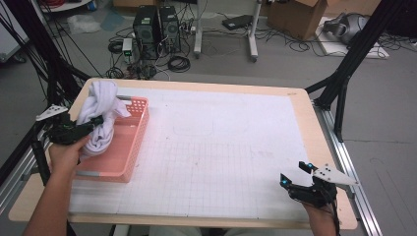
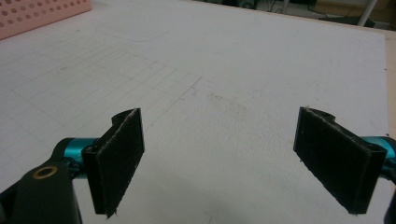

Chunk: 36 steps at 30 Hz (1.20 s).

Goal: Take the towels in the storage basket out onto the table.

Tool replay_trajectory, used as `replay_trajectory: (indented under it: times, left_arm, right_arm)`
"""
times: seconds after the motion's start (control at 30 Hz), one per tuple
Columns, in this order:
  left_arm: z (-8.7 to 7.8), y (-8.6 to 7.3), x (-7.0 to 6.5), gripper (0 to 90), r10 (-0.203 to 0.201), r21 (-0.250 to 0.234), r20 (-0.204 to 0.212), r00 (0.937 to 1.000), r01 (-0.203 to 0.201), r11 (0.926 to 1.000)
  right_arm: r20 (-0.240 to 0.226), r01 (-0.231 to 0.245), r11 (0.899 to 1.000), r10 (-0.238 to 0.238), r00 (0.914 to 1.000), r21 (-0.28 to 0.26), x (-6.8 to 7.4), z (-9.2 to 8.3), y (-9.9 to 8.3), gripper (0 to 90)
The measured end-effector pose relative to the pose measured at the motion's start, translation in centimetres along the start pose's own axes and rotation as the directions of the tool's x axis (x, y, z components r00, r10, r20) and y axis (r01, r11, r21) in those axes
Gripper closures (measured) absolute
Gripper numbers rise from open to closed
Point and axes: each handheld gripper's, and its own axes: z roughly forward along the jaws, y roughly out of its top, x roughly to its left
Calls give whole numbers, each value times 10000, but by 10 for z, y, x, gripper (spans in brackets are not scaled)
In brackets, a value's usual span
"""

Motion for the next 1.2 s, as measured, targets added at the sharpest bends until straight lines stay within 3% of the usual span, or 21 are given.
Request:
replay_trajectory:
  times: [0.17,0.37,0.53,0.7,0.83,1.03,1.2]
  left_arm:
    - [-8,7,-6,640,178,-946,613,9980,-119,9954]
    - [-13,13,-18,638,451,-1878,1394,9892,-184,9820]
    - [-13,18,-35,639,619,-2341,2217,9732,-85,9722]
    - [-5,18,-63,638,904,-2557,3069,9474,-94,9667]
    - [3,19,-88,638,1264,-2551,3776,9173,-282,9665]
    - [20,10,-124,638,1742,-2561,4441,8789,-618,9647]
    - [36,-5,-151,639,2096,-2525,4786,8527,-950,9629]
  right_arm:
    - [-34,-12,10000,12,10000,-31,0,-1,0,148]
    - [-108,56,9998,-58,9999,-216,-1,-1,2,148]
    - [-103,37,9999,-38,9999,-148,-1,-1,1,148]
    - [-133,27,9999,-29,9999,-169,-1,-1,1,149]
    - [-151,53,9998,-55,9999,-174,-1,-1,1,148]
    - [-196,77,9999,-79,9998,-143,0,0,1,148]
    - [-200,110,9998,-113,9997,-140,-1,0,1,149]
